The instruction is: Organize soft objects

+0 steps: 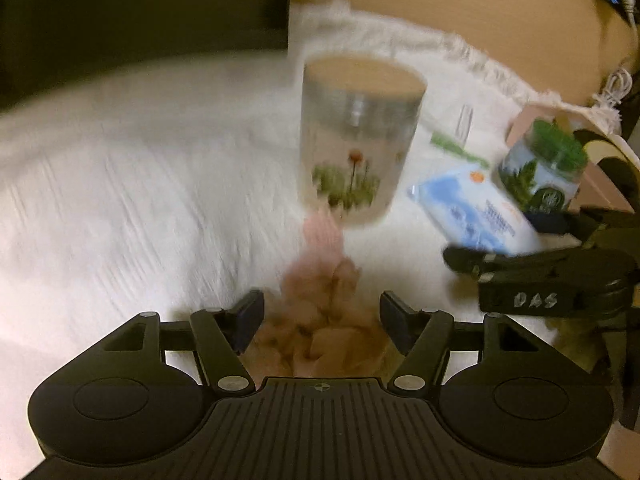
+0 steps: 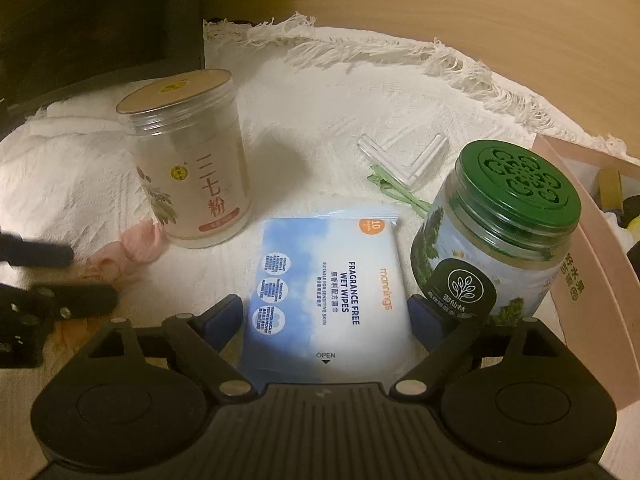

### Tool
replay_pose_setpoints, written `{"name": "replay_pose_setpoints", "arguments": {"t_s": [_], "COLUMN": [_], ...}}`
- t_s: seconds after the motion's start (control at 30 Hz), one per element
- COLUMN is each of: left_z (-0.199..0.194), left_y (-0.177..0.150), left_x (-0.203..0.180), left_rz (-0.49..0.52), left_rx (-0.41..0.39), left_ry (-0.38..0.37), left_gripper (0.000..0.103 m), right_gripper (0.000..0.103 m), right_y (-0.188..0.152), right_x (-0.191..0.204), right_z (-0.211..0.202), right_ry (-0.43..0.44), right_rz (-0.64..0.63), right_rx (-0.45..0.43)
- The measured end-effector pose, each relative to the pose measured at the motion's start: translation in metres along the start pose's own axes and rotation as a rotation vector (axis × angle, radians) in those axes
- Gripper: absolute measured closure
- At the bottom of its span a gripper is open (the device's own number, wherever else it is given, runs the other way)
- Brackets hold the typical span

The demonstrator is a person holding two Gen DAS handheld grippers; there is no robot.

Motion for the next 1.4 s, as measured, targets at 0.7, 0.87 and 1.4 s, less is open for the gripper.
{"name": "replay_pose_setpoints", "arguments": {"t_s": [0.7,0.87,1.4], "left_z": [-0.077,-0.121,-0.128], "left_y": [0.041,0.102,0.182], "left_x": [0.036,0.029,-0.165], "left_rz": [-0.256,-0.227,-0.050], "left_rx": [-0.214,-0.362,-0.334], "left_ry": [0.114,0.091,-0.383], "left_gripper": [0.086,0.086,0.086], "right_gripper": [0.030,0.030,0.030], "right_y": [0.055,0.097,0.114], "right_x": [0.009,0.001,-0.140], "right_z": [-0.045,-0.108,-0.273], "right_ry": [0.085,0.100,-0.134], "right_rz": [-0.031,-0.049,-0.018], "right_rx": [-0.006,-0.158,-0.388]}}
Point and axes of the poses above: each gripper's, at about its wrist camera, not at the fingertips, and z roughly the way its jaws point, x to its left, y to its top, the point moved 2 cm from there along z, roughly the way its jaws point, and after that the axes turned 13 degrees about y, right-handed, at the moved point
